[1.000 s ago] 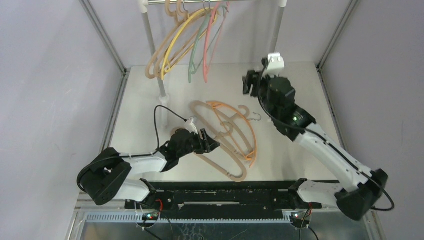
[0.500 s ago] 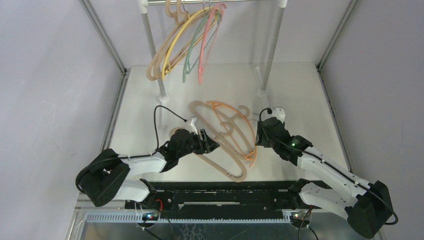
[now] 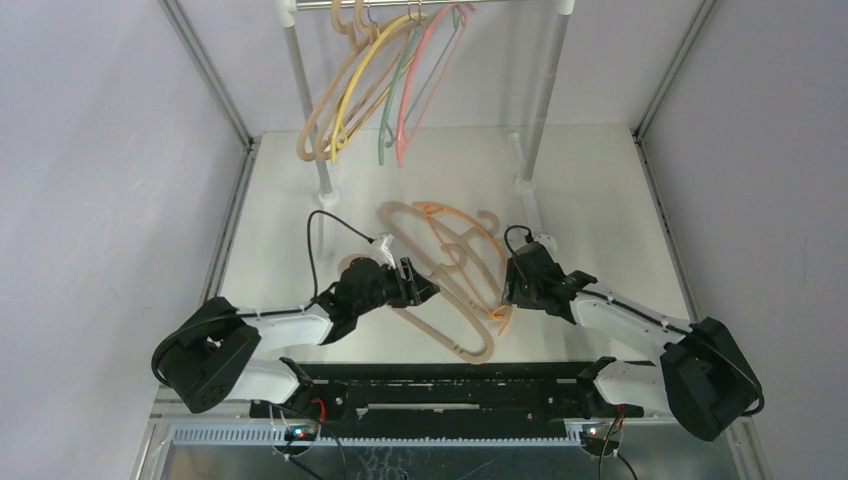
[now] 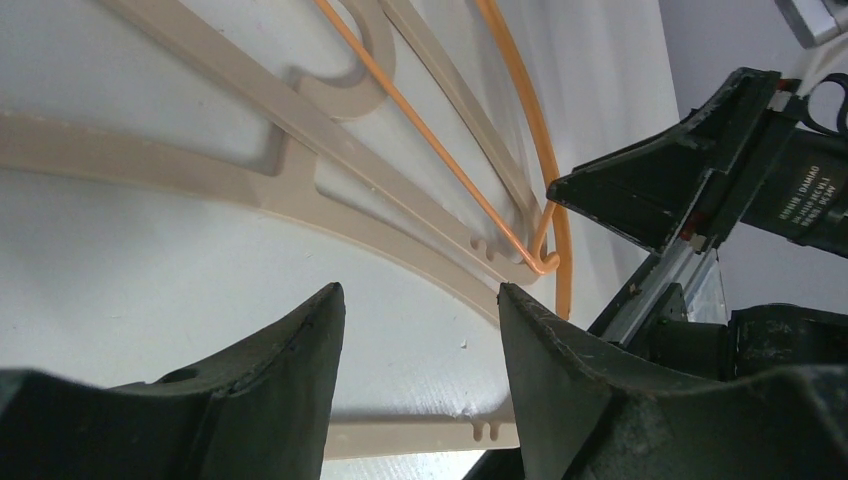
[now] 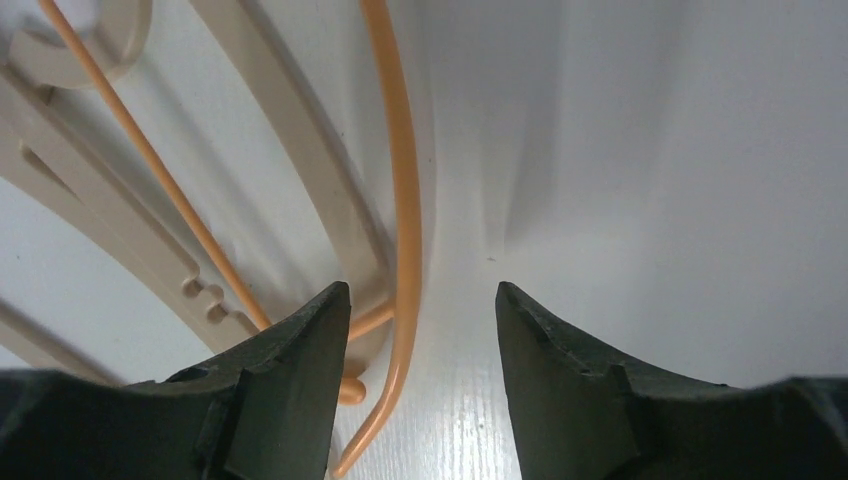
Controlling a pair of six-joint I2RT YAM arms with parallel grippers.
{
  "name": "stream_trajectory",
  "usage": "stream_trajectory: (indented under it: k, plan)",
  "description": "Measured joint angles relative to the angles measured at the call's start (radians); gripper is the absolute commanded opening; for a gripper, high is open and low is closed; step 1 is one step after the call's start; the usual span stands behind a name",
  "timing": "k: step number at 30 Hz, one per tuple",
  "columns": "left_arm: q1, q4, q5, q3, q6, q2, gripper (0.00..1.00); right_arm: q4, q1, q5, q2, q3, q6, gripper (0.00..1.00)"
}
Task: Organize the hangers
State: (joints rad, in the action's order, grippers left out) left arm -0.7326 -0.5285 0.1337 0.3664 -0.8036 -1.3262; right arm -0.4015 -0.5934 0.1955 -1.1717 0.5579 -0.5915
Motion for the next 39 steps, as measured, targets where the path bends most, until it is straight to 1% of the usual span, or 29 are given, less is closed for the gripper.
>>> stream_trajectory:
  k: [4,8,11,15,16,19,23,25,28,30,34,39]
  plan:
    - [0.0,-0.02,0.001,-0.002,-0.001,-0.009,0.63,0.057,0.016,-0.018,-0.057,-0.001,-0.003,0.58]
    - [0.0,-0.027,0.001,-0.002,-0.001,-0.02,0.63,0.12,0.032,-0.04,-0.103,-0.018,-0.002,0.45]
    - [0.0,-0.031,0.001,-0.002,-0.001,-0.027,0.63,0.157,0.039,-0.047,-0.11,-0.029,-0.003,0.29]
    - [0.0,-0.031,0.0,-0.004,-0.002,-0.03,0.63,0.165,0.039,-0.037,-0.11,-0.034,0.004,0.02]
    - [0.0,-0.031,0.0,-0.004,-0.002,-0.03,0.63,0.159,0.036,-0.031,-0.104,-0.034,0.008,0.0]
    - [0.0,-0.031,0.0,-0.004,-0.004,-0.03,0.63,0.122,0.021,-0.001,-0.051,-0.039,0.01,0.0]
    - [0.0,-0.03,0.0,-0.004,-0.005,-0.03,0.63,0.026,-0.023,0.062,0.079,-0.034,0.016,0.0]
    - [0.0,-0.03,0.0,-0.004,-0.005,-0.03,0.63,-0.041,-0.052,0.1,0.14,-0.008,0.023,0.0]
    - [0.0,-0.029,0.0,-0.004,-0.005,-0.029,0.63,-0.144,-0.091,0.156,0.197,0.076,0.044,0.0]
    - [0.0,-0.029,0.0,-0.004,-0.005,-0.026,0.63,-0.2,-0.116,0.195,0.203,0.143,0.063,0.0]
    - [0.0,-0.028,0.0,-0.011,-0.005,-0.006,0.63,-0.319,-0.194,0.329,0.173,0.314,0.123,0.0]
    - [0.0,-0.021,-0.001,-0.026,-0.004,0.029,0.63,-0.43,-0.245,0.552,0.055,0.539,0.232,0.0]
